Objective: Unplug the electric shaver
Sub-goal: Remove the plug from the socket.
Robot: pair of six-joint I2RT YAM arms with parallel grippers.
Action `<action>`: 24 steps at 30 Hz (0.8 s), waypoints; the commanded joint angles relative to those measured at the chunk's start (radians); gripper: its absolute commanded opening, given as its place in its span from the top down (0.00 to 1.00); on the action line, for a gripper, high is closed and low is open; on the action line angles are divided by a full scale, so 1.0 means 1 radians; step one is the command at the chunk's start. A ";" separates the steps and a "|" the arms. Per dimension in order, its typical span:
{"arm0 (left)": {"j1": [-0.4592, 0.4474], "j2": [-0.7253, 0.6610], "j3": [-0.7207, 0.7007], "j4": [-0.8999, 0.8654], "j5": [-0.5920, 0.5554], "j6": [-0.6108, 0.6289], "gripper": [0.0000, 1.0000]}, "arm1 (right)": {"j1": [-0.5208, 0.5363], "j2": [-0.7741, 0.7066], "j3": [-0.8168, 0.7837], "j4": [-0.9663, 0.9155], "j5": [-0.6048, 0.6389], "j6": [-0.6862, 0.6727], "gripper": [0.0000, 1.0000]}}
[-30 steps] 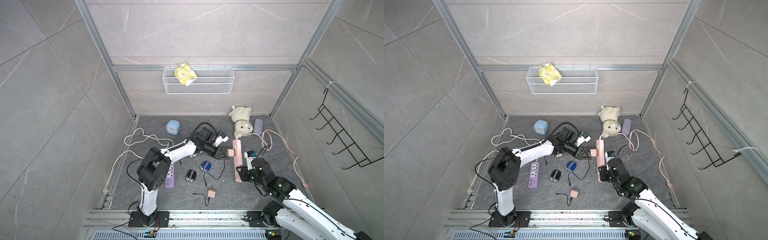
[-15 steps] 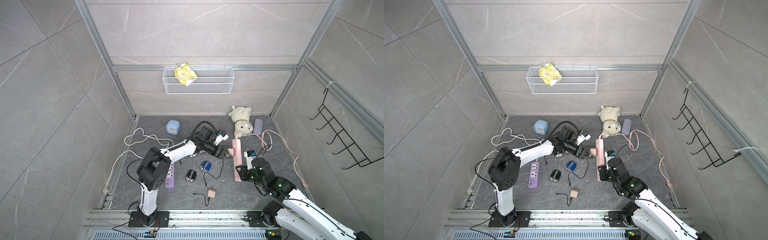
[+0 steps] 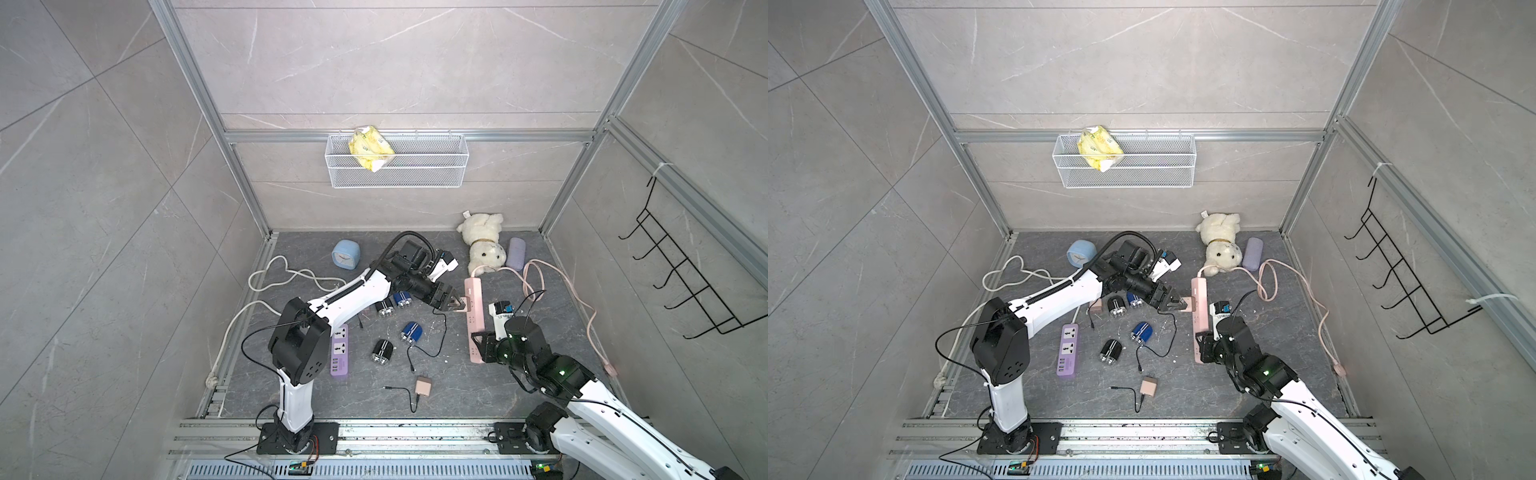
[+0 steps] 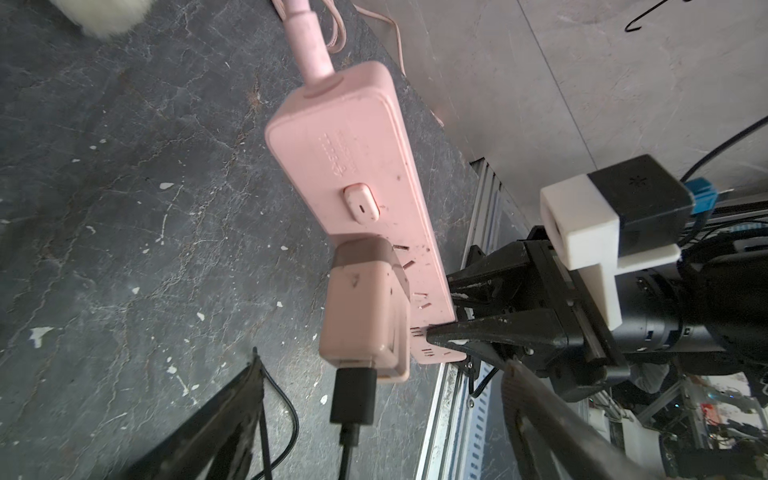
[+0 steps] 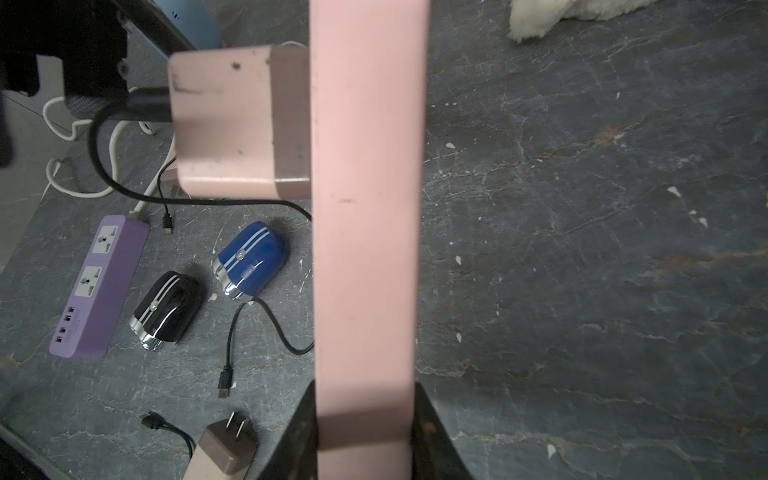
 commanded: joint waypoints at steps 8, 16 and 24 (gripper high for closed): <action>-0.005 0.058 0.091 -0.044 0.014 0.065 0.09 | 0.008 0.007 0.027 0.063 -0.018 -0.021 1.00; -0.005 0.096 0.125 -0.055 0.035 0.071 0.17 | 0.008 0.017 0.034 0.059 -0.016 -0.023 1.00; -0.008 0.113 0.130 -0.045 0.057 0.059 0.35 | 0.009 0.024 0.037 0.062 -0.008 -0.025 1.00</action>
